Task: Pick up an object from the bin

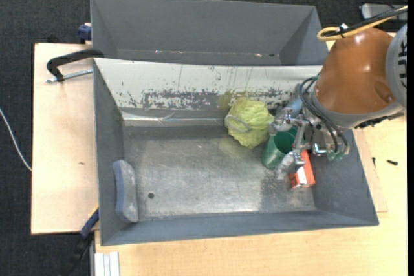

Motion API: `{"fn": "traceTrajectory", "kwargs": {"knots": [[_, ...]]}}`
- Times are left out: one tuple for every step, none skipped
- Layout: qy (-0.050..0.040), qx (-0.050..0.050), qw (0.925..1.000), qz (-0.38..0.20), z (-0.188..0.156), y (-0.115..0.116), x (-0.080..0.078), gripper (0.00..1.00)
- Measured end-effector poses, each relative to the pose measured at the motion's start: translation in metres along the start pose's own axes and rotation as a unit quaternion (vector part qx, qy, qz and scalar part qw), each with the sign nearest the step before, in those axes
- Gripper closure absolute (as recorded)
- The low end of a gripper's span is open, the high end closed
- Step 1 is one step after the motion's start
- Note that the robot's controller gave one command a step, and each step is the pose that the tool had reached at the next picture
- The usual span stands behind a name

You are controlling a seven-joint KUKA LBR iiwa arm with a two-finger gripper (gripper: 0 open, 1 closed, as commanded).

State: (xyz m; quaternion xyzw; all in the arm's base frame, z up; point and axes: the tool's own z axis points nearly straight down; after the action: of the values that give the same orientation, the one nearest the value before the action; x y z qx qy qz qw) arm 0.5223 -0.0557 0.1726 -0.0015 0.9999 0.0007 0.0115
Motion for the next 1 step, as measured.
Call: {"fn": "traceTrajectory", "kwargs": {"knots": [[0.0013, 0.0, 1.0, 0.001, 0.0015, -0.0007, 0.0005, 0.0]]}}
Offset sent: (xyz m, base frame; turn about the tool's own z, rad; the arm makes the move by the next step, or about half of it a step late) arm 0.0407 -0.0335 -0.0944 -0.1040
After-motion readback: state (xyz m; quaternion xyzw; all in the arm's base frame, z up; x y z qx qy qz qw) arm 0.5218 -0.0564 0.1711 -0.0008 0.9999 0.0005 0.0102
